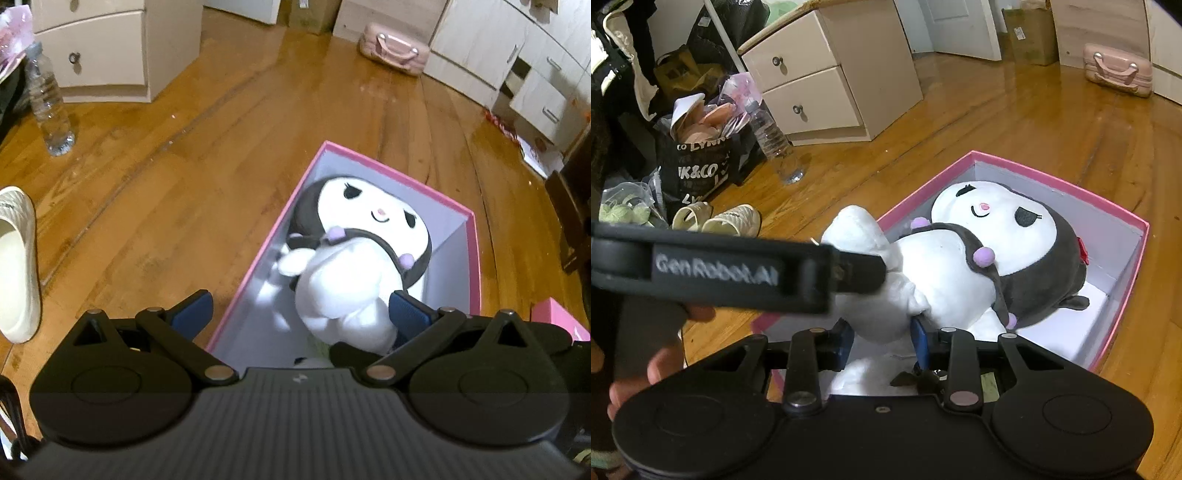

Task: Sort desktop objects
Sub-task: 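Press the Kuromi plush down into the box with the right tool, then open the right tool and withdraw it from the Kuromi plush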

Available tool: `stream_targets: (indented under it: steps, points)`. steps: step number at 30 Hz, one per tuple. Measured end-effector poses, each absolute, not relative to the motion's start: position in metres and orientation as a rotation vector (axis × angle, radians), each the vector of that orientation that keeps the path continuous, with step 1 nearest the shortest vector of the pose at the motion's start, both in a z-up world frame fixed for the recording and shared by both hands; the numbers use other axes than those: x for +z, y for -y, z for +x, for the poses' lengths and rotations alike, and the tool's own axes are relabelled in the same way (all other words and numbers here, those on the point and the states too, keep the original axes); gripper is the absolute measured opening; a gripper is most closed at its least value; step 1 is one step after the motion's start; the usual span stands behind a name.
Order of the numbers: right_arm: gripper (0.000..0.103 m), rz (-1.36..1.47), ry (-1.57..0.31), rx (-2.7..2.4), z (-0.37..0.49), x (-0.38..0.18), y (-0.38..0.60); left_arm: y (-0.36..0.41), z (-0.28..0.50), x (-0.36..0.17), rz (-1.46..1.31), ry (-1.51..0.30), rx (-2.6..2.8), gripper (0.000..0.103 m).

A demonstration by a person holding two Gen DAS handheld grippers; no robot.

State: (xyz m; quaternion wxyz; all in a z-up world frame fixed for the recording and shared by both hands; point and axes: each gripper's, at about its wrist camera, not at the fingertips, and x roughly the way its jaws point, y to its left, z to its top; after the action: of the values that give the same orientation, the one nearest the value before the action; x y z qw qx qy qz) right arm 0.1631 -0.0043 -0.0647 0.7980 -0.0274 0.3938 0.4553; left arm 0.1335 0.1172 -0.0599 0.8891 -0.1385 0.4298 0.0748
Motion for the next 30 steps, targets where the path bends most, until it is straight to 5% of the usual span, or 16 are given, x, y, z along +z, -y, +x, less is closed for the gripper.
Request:
stream_targets:
  steps: [7,9,14,20,30]
  points:
    - [0.040,-0.187,-0.924,0.949,0.158,-0.068,-0.004,-0.104,0.141,-0.074,-0.203,-0.941,0.180,0.103]
    - [0.057,-0.252,-0.973,0.911,0.157,-0.065,-0.003,-0.110,0.138,-0.070,-0.253,-0.927,0.167,0.103]
    - [0.075,-0.277,-0.953,0.863,0.157,-0.044,0.015,-0.114,0.132,-0.061,-0.274,-0.897,0.170,0.103]
    - [0.076,-0.169,-0.966,0.754,0.172,-0.036,0.035,-0.116,0.116,-0.037,-0.293,-0.729,0.119,0.103]
    - [0.075,-0.262,-1.013,0.670,0.175,-0.047,0.042,-0.101,0.126,-0.053,-0.284,-0.819,0.053,0.103]
